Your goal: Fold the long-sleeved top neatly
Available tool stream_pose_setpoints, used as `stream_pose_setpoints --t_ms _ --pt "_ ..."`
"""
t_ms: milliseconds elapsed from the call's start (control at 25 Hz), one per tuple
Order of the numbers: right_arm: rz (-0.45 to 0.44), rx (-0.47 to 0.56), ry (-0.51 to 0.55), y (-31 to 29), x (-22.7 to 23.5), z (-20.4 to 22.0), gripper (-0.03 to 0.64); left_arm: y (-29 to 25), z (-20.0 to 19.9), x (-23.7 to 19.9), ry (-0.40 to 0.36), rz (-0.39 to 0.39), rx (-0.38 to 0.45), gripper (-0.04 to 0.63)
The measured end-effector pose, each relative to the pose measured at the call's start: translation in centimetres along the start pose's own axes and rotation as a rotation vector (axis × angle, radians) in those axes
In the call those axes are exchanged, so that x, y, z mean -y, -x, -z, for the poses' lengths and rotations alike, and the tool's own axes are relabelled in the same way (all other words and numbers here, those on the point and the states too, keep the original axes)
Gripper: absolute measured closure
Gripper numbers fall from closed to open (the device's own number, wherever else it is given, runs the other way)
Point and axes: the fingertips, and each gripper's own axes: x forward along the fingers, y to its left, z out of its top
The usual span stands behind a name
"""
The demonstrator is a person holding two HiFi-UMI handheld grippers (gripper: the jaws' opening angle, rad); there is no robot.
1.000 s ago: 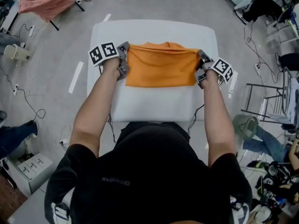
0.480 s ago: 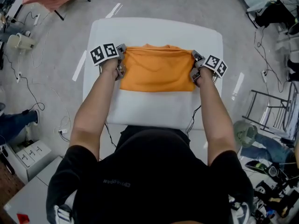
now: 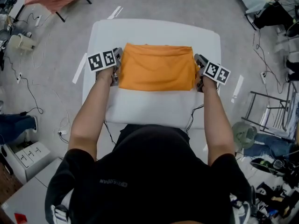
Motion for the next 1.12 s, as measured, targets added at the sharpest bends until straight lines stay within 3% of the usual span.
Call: stream_pose_setpoints --t_ms 160,360,560,800,1000,1120 --pt "0.079 -0.031 0.18 2.8 1.1 2.3 0.518 2.4 2.3 0.5 -0.099 -0.002 -0.017 0.528" --pt "0.13 -0.071 0.254 4.9 2.3 4.8 0.469 4.9 6.5 0.9 -0.189 -0.026 -0.082 0.588" --pt "0.137 -0.073 0.185 5.5 3.0 6.7 0.39 6.9 10.5 1.6 -0.204 -0.05 -0.111 0.589" --pt "0.157 -0.106 0.159 3.1 2.8 7.0 0.322 10.6 14.6 -0.8 -0.242 -0.142 -0.178 0.588" --pt "0.166 -0.19 0.07 0.3 3.2 8.2 0.328 12.4 15.8 -1.2 -0.196 -0.16 -0.153 0.588" --pt "0.219 -0.215 0.125 -0.2 3.6 8.6 0.36 13.1 16.6 -0.7 -0.201 -0.164 -0.146 0.588"
